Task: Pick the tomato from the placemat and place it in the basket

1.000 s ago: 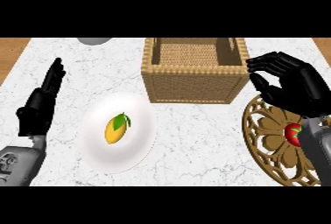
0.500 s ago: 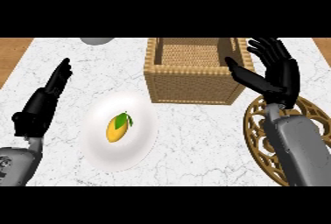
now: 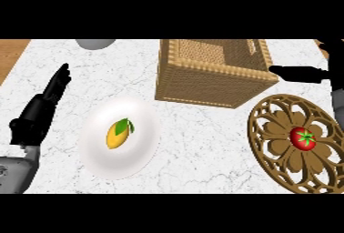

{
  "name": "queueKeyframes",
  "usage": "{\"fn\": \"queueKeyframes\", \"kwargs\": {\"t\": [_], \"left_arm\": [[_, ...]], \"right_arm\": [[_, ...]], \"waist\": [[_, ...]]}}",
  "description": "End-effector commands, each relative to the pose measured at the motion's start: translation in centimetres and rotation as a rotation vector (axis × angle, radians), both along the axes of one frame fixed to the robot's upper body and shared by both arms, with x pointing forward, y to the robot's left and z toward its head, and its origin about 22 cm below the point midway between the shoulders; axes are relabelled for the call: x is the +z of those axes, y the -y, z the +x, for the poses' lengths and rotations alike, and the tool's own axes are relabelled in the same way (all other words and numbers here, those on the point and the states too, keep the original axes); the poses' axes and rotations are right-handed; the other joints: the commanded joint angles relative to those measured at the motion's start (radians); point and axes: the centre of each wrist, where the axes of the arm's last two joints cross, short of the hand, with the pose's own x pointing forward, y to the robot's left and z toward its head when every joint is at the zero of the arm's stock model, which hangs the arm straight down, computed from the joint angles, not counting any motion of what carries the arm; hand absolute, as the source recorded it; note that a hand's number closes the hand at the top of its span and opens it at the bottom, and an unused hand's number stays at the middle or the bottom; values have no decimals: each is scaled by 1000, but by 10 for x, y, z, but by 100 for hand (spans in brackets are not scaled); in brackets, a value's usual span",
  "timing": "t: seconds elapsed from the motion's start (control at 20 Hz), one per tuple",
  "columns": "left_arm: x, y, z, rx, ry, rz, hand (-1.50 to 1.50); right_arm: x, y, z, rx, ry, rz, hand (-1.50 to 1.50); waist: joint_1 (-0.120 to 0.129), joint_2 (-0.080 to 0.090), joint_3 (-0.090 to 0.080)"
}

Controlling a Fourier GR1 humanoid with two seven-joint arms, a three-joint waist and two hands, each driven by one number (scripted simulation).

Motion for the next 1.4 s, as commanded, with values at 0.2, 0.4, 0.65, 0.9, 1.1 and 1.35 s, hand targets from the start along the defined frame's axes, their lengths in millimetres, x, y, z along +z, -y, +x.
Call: {"fn": "queueKeyframes", "kwargs": {"t": [0.2,0.4,0.65,0.9,1.1,1.35], "left_arm": [[6,1,1,-23,6,-12,0],[7,7,-10,-31,11,5,0],[3,2,-2,-19,20,-16,0],[17,-11,-11,-22,26,-11,0],[31,8,5,-20,25,-24,0],[-8,6,2,-21,20,2,0]], "right_arm": [[69,3,-3,124,-574,-298,-150],[117,25,-6,187,-711,-256,-150],[105,31,-13,183,-843,-248,-150],[104,37,-13,177,-869,-239,-150],[85,39,-15,186,-886,-227,-150],[37,45,-16,193,-974,-262,-150]], "waist": [[17,2,5],[25,9,12],[10,14,12],[24,15,13],[19,16,14],[21,20,13]]}}
